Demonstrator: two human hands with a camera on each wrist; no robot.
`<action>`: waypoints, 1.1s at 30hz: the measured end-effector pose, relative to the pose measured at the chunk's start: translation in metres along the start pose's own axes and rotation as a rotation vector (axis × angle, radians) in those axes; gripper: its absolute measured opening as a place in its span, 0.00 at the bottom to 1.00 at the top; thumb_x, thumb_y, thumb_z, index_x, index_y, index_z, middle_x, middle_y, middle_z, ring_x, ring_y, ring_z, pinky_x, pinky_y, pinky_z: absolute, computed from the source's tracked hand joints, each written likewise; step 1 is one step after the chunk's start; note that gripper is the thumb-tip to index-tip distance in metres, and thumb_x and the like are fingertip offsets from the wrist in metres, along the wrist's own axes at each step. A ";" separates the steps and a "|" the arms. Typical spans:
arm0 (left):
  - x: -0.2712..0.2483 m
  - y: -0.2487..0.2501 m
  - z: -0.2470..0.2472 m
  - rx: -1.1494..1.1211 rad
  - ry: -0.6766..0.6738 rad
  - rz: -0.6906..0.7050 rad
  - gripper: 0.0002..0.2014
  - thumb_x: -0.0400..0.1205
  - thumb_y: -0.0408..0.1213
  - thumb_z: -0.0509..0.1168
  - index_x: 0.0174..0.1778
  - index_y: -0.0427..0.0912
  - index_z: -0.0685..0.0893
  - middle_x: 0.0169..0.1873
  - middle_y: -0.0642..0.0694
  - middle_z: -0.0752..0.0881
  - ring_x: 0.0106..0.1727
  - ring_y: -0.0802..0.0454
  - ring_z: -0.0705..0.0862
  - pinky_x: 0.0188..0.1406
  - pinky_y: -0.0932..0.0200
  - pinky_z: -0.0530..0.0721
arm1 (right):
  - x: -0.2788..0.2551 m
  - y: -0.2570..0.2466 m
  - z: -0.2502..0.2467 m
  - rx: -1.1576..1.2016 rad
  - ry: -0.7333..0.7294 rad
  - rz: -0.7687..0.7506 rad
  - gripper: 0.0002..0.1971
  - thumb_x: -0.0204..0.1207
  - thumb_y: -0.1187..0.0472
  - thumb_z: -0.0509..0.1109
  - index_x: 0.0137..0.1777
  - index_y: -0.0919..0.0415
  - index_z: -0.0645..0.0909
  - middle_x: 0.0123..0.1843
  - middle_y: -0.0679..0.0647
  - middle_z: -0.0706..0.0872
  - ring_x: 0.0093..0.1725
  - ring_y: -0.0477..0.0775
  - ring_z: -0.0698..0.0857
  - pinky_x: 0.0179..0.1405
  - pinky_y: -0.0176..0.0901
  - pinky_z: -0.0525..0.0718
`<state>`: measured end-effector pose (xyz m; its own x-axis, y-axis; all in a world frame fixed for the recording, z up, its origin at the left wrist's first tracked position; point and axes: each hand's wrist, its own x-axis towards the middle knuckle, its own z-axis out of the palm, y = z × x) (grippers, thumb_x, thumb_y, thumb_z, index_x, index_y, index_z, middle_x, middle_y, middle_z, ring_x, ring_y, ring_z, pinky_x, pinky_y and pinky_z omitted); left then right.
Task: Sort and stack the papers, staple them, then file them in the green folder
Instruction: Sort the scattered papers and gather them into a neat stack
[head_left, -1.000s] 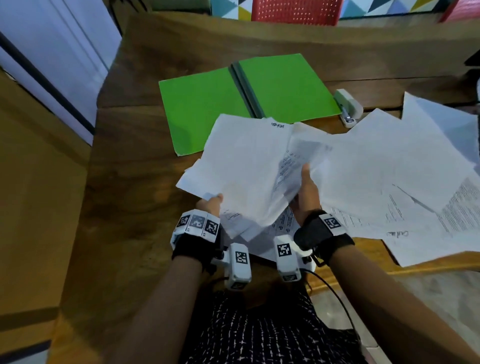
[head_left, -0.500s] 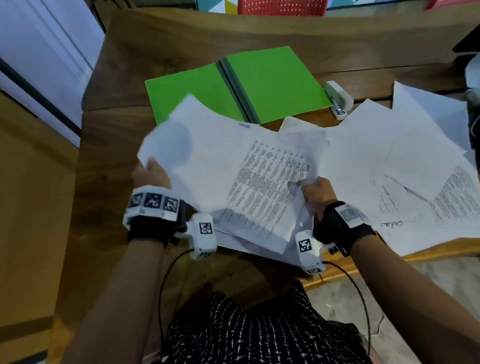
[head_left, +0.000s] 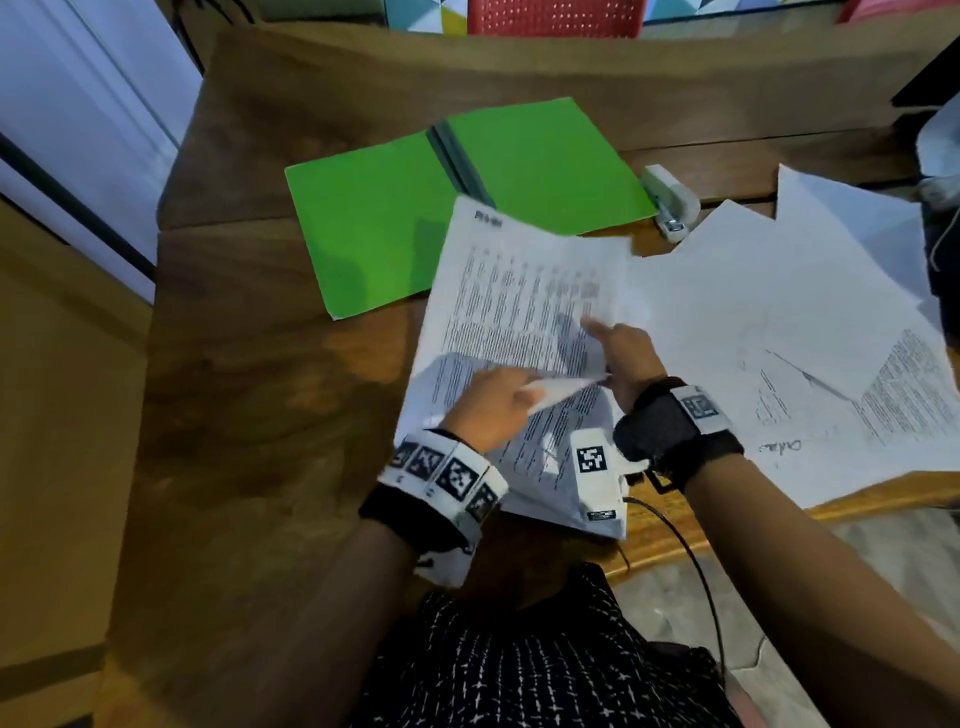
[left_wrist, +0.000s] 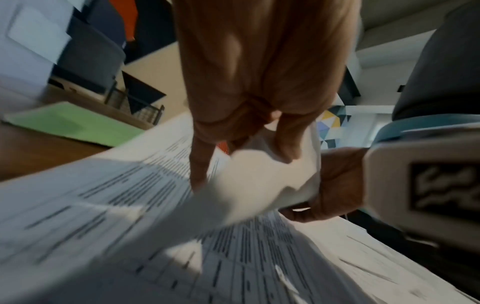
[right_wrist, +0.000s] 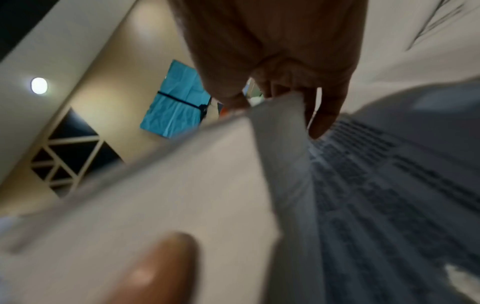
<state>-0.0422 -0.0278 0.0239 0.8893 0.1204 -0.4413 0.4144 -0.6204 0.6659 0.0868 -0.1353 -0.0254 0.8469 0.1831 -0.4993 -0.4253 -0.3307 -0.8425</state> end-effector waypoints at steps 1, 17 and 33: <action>-0.002 0.002 0.008 0.017 -0.069 0.006 0.14 0.87 0.38 0.55 0.59 0.35 0.82 0.46 0.35 0.86 0.47 0.43 0.82 0.38 0.62 0.73 | 0.006 0.011 -0.003 -0.133 0.046 -0.030 0.07 0.73 0.62 0.68 0.40 0.66 0.75 0.35 0.58 0.74 0.40 0.56 0.74 0.38 0.49 0.73; 0.037 -0.052 0.008 -0.161 0.310 -0.580 0.30 0.81 0.40 0.63 0.75 0.28 0.64 0.74 0.33 0.67 0.75 0.38 0.67 0.73 0.47 0.69 | -0.023 0.050 0.002 -0.324 0.087 0.123 0.23 0.77 0.67 0.59 0.72 0.71 0.63 0.65 0.59 0.76 0.66 0.66 0.77 0.66 0.57 0.77; -0.016 -0.017 -0.073 -0.682 0.748 0.205 0.27 0.75 0.37 0.70 0.67 0.27 0.75 0.53 0.45 0.79 0.47 0.57 0.81 0.41 0.80 0.80 | -0.086 -0.045 -0.008 0.100 0.106 -0.771 0.29 0.79 0.74 0.61 0.75 0.64 0.51 0.61 0.38 0.69 0.54 0.12 0.72 0.51 0.10 0.71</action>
<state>-0.0489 0.0373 0.0640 0.7514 0.6579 0.0513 0.0554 -0.1403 0.9886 0.0355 -0.1432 0.0570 0.9386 0.2363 0.2514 0.2723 -0.0601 -0.9603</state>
